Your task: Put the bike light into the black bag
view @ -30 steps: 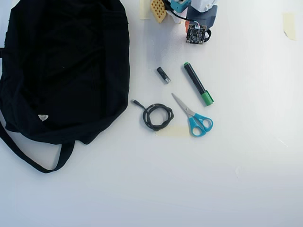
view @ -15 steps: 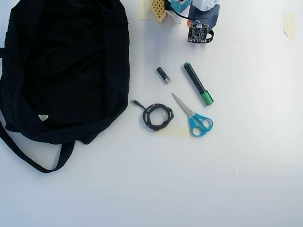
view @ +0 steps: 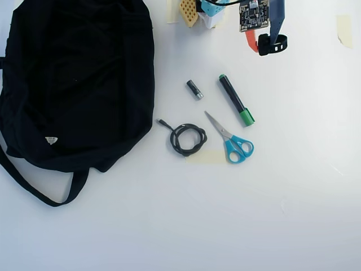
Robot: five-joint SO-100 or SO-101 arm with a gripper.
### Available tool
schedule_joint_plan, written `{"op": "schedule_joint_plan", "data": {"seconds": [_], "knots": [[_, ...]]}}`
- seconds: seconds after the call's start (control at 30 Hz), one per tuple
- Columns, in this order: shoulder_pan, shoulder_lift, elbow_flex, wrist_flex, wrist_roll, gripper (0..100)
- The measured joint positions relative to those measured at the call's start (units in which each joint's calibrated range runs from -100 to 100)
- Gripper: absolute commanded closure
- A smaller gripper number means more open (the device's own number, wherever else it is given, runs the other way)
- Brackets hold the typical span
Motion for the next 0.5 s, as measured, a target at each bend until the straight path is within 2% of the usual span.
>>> {"op": "schedule_joint_plan", "data": {"seconds": [0.27, 0.43, 0.5], "knots": [[6.8, 17.0, -20.8, 14.3, 8.8, 98], [12.8, 21.8, -34.7, 16.1, 14.1, 98], [15.4, 24.7, -38.4, 16.1, 18.0, 98]]}}
